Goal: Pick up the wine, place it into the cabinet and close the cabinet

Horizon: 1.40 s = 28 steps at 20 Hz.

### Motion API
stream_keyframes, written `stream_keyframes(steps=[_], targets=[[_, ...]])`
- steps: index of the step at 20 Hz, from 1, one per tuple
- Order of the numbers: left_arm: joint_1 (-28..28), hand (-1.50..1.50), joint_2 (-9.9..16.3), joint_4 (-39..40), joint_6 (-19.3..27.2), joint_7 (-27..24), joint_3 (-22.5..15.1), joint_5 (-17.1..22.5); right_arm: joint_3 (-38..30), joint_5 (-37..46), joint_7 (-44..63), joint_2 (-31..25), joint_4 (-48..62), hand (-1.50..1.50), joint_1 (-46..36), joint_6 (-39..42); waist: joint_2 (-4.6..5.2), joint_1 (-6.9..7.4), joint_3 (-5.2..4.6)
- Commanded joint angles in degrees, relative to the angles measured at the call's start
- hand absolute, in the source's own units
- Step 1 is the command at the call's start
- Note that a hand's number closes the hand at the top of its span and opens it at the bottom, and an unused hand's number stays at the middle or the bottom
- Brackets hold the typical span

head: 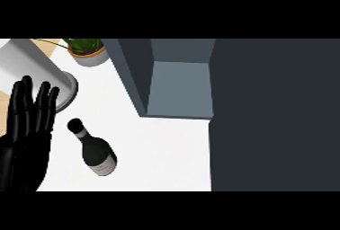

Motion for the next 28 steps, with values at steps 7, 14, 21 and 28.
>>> stream_keyframes(steps=[7,14,21,28], targets=[[-0.28,-1.5,-3.61,4.27,23.67,13.6,-10.01,-6.22,6.58,-8.99,4.33,-1.51,-5.57,-1.5,6.02,9.57,0.96,-3.67,0.89],[-15.27,-1.5,-3.65,3.82,41.47,32.06,-21.44,-18.15,4.04,-14.23,11.8,-4.89,-13.52,-1.5,8.63,11.03,0.76,-3.19,1.07],[-23.09,-1.5,-3.66,4.94,51.25,45.15,-29.8,-29.52,2.24,-15.62,14.58,-3.99,-12.4,-1.5,5.19,10.19,0.76,-2.13,1.04],[-26.02,-1.5,-3.66,5.5,52.56,50.79,-30.12,-35.41,4.53,-14.66,24.67,-3.61,-22.51,-1.5,3.75,6.03,0.72,-2.22,0.97]])
